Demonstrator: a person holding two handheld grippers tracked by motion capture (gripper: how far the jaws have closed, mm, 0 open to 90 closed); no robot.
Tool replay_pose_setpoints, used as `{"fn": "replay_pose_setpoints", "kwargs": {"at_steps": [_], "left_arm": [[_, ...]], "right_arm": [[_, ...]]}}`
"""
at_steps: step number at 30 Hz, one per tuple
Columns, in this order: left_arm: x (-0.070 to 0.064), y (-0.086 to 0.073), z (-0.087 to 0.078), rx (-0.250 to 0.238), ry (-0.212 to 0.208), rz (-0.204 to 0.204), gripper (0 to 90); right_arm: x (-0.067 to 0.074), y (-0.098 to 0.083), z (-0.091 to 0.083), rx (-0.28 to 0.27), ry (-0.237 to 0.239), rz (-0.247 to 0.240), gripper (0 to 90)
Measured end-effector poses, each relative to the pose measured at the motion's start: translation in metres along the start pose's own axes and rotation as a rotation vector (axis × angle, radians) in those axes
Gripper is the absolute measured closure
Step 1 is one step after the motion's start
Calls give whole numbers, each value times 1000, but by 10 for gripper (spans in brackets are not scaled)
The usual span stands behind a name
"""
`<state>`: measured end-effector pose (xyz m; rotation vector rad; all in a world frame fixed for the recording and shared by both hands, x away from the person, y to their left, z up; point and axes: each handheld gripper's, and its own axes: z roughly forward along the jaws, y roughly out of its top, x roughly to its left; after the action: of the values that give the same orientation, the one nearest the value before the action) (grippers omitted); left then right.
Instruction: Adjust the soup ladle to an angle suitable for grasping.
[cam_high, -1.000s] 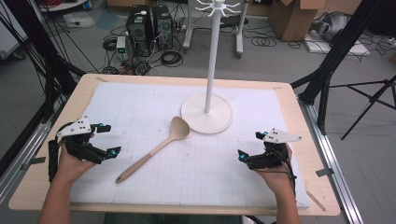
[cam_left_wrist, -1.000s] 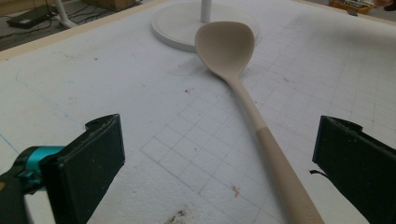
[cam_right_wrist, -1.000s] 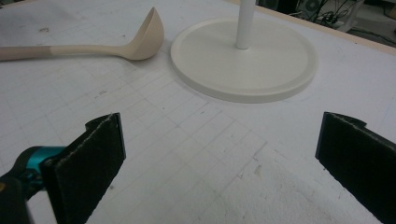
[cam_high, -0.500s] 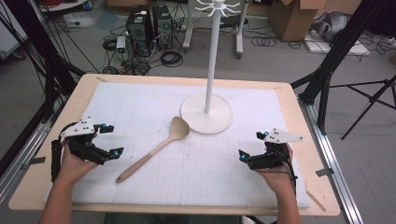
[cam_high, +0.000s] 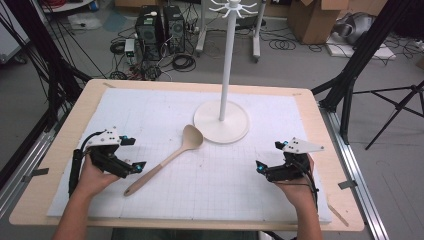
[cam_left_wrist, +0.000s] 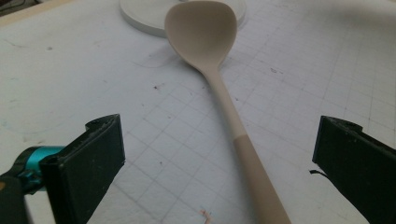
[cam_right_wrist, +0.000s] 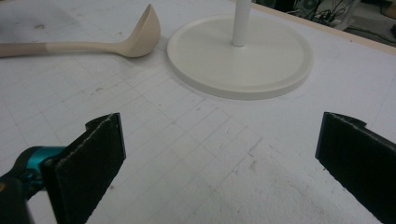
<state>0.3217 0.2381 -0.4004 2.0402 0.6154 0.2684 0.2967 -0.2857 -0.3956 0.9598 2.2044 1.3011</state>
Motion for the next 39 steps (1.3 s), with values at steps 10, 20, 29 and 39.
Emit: {"fn": "replay_pose_setpoints", "kwargs": {"at_steps": [10, 20, 29, 39], "left_arm": [[-6, 12, 38, 117, -61, 17, 27], [-5, 21, 67, 218, -60, -4, 31], [-5, 22, 78, 274, -55, 1, 136], [-11, 19, 84, 346, -88, 39, 374]], "right_arm": [[0, -1, 1, 16, 0, 4, 2], [0, -2, 4, 27, 3, -2, 2], [0, -2, 4, 26, 4, 0, 2], [1, -2, 6, 39, 7, -7, 2]]}}
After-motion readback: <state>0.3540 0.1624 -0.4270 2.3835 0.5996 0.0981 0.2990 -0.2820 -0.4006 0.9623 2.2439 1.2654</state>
